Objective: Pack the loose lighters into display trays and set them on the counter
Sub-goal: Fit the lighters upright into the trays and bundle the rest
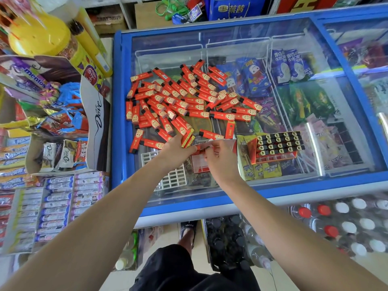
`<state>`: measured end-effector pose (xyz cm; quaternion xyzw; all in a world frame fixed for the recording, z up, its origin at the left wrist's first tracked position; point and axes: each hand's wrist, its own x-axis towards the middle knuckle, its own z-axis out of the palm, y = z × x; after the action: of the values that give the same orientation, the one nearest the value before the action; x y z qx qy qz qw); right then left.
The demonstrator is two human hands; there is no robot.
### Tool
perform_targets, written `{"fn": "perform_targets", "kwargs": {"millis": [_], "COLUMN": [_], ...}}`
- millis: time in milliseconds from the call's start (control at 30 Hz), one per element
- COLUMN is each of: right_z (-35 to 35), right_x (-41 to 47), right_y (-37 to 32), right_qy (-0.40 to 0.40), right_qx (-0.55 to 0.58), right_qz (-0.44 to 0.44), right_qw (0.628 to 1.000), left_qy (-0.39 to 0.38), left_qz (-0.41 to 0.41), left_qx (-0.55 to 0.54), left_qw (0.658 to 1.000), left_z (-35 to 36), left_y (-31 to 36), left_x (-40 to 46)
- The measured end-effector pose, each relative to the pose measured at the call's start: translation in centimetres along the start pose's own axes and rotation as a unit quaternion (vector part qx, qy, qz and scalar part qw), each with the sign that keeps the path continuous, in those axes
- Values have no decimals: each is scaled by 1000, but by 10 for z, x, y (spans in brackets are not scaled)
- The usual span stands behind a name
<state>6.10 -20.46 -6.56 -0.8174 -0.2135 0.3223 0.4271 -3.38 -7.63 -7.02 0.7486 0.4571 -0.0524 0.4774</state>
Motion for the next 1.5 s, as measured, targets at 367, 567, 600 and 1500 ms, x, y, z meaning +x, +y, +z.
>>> {"fn": "perform_targets", "kwargs": {"millis": [367,567,600,1500], "right_z": [5,-4,-5,-31], "right_x": [6,2,2,-3], "right_y": [-5,-12,-12,-33], "right_qy": [19,10,18,-54], "right_qx": [176,144,126,297], "right_qz": [138,144,131,43], "right_qw": [975,979,983,952], "left_qy": [2,35,40,-38], "left_qz": [-11,20,25,-10], "left_qx": [-11,-17,-36,-362], "left_qw": [1000,999,998,931], "left_z": [0,-5,-6,2], "left_y": [2,11,14,61], "left_x": [-3,-6,-6,-6]}}
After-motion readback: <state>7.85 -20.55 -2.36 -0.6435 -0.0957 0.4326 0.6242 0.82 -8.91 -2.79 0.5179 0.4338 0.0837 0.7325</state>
